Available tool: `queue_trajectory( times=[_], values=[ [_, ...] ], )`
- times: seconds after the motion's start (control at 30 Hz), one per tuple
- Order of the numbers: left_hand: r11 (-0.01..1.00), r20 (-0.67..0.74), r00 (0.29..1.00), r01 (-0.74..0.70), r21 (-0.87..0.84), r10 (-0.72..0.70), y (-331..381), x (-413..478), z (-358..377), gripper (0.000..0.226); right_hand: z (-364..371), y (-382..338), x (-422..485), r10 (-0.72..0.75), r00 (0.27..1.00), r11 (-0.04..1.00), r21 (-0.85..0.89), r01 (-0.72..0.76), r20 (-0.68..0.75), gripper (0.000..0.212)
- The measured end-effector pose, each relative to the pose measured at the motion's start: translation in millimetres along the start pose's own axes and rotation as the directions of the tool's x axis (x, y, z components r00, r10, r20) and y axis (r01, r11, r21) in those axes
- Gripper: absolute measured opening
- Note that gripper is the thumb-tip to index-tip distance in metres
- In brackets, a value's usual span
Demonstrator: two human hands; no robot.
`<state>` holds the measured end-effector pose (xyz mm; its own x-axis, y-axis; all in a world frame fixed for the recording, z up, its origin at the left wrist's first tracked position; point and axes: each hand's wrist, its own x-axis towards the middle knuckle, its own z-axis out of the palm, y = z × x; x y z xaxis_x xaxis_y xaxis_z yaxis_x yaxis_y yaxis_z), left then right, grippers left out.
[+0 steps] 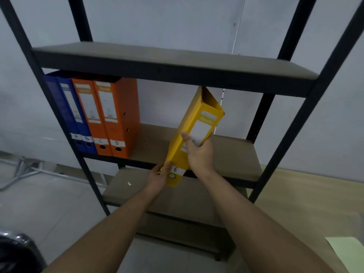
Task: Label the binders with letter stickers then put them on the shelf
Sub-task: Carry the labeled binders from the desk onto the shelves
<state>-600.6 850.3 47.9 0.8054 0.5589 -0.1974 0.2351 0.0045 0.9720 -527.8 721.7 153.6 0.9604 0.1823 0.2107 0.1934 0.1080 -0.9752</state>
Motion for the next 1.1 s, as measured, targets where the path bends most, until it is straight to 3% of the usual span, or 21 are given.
queue_trajectory(
  times=[0.07,0.13,0.4,0.57,0.73,0.93,1.1],
  values=[
    [0.998,-0.031,0.998,-0.057,0.013,0.058,7.2,5.6,1.7,0.051,7.0,-0.7,16.0,-0.026,0.996,0.999,-0.045,0.03,0.084,0.061],
    [0.993,-0.048,0.993,-0.106,0.054,0.108,9.2,10.4,2.0,0.038,13.7,-2.3,29.0,-0.026,0.985,0.995,-0.092,0.043,0.172,0.068],
    [0.992,-0.164,0.982,-0.083,0.095,0.098,15.9,30.1,-8.6,0.032,46.1,8.6,71.2,0.117,0.846,0.948,-0.313,0.061,0.52,0.071],
    [0.991,-0.194,0.979,-0.042,0.128,0.067,17.4,48.6,-28.5,0.042,71.5,12.4,77.8,0.137,0.841,0.934,-0.35,0.066,0.524,0.074],
    [0.992,-0.174,0.983,-0.031,0.122,0.052,9.2,72.7,-53.1,0.028,93.8,10.8,85.6,0.158,0.85,0.935,-0.353,0.035,0.503,0.07],
    [0.999,-0.162,0.985,0.05,-0.02,-0.052,0.2,105.1,-90.5,0.03,136.2,14.9,92.9,0.157,0.874,0.932,-0.361,0.023,0.46,0.07],
    [0.992,-0.051,0.991,0.119,-0.049,-0.121,-6.6,122.3,-118.9,0.03,174.7,21.1,100.0,0.155,0.889,0.926,-0.378,0.021,0.43,0.07]
  ],
)
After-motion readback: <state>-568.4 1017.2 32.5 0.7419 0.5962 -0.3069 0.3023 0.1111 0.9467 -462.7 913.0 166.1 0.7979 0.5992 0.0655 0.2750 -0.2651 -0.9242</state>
